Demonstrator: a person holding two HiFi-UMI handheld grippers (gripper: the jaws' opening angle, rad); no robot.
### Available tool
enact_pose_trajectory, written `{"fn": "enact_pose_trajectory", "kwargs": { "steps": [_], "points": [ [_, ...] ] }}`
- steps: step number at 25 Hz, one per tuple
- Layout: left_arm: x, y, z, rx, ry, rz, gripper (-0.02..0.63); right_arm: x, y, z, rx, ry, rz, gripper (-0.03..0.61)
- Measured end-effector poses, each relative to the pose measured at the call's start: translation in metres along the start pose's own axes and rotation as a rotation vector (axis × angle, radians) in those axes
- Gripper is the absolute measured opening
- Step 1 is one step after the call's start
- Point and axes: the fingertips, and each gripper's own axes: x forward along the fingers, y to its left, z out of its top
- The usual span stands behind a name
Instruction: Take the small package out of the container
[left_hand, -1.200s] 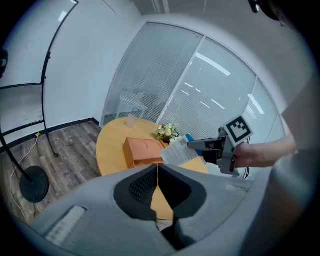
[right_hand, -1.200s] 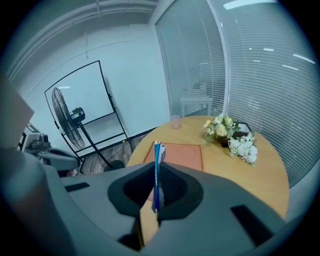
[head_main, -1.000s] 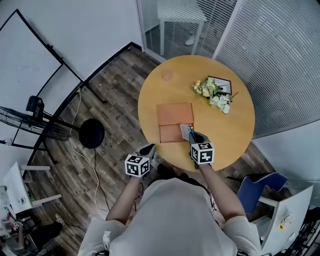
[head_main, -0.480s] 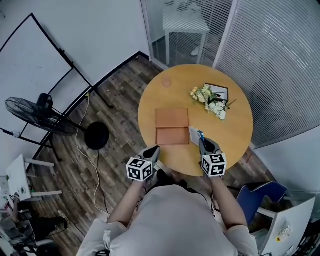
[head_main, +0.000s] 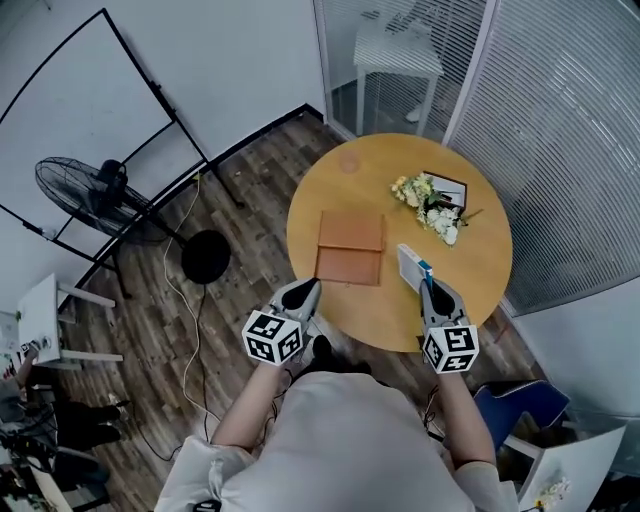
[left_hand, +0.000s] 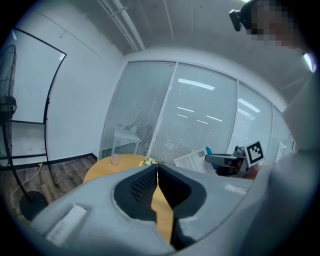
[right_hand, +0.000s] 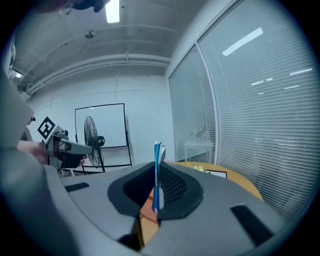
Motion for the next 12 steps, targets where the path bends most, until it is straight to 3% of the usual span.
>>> {"fn": "enact_pose_trajectory", "kwargs": {
  "steps": [6,12],
  "points": [
    [-0.034,-0.014,0.018,0.011,-0.087,0.038,0.020,-0.028,0.010,0.024,-0.041,-0.084,0.016,0.026],
    [-0.055,-0.005,0.033,0.089,-0.113,0.070,0.020,-0.036,0.024,0.045,-0.064,-0.130,0.007,0.026]
  ]
}}
